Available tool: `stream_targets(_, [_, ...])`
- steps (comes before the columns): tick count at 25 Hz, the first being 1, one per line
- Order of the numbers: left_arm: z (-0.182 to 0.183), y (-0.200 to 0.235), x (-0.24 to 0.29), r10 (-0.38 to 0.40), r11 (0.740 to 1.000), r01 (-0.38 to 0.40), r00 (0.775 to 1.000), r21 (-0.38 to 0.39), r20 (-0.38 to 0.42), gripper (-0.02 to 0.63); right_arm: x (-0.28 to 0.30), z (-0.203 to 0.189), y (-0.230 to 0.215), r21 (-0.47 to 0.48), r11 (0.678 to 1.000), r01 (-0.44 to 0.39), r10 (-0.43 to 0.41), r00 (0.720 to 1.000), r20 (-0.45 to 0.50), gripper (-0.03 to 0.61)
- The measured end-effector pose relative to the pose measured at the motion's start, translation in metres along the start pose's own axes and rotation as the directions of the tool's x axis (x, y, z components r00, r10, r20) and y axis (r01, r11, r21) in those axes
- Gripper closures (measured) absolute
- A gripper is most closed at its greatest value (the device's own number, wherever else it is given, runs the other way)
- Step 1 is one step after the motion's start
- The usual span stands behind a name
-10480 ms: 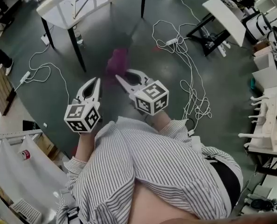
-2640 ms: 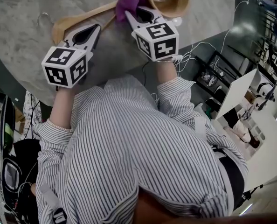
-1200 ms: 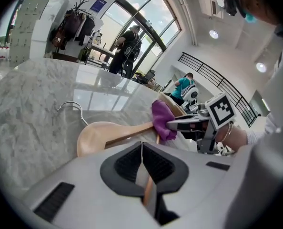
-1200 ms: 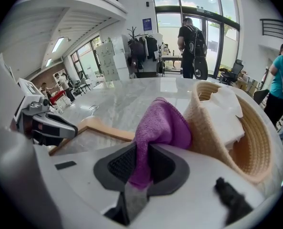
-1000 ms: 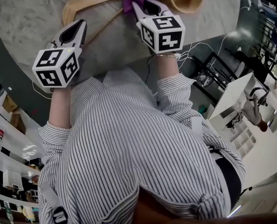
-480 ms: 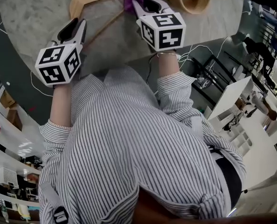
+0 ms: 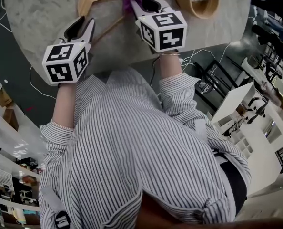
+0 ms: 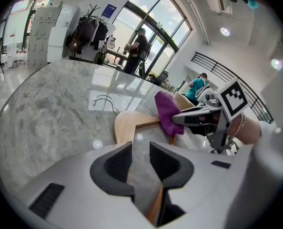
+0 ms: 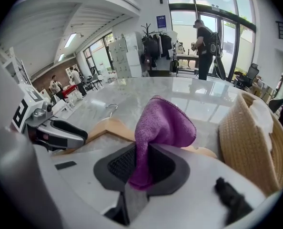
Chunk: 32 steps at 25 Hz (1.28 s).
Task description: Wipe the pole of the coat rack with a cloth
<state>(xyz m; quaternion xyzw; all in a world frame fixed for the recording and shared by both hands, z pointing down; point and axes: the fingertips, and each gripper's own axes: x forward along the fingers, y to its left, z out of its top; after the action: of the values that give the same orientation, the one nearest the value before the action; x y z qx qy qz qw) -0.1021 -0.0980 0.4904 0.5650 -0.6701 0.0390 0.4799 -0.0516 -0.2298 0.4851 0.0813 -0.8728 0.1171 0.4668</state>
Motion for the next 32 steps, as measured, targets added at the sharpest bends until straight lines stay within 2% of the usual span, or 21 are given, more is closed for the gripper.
stream_targets(14, [0.001,0.003,-0.003,-0.026,1.000,0.026,1.000,-0.011,0.005,0.508,0.024,0.022,0.054,-0.022,0.993,-0.112,0.112,0.994,0.009,0.512])
stream_targets(32, [0.003,0.002,-0.005,-0.070,0.998,0.070,0.998,-0.006,0.002,0.508,0.038,0.038,0.093,-0.029,0.976,-0.214,0.215,0.976,0.025,0.512])
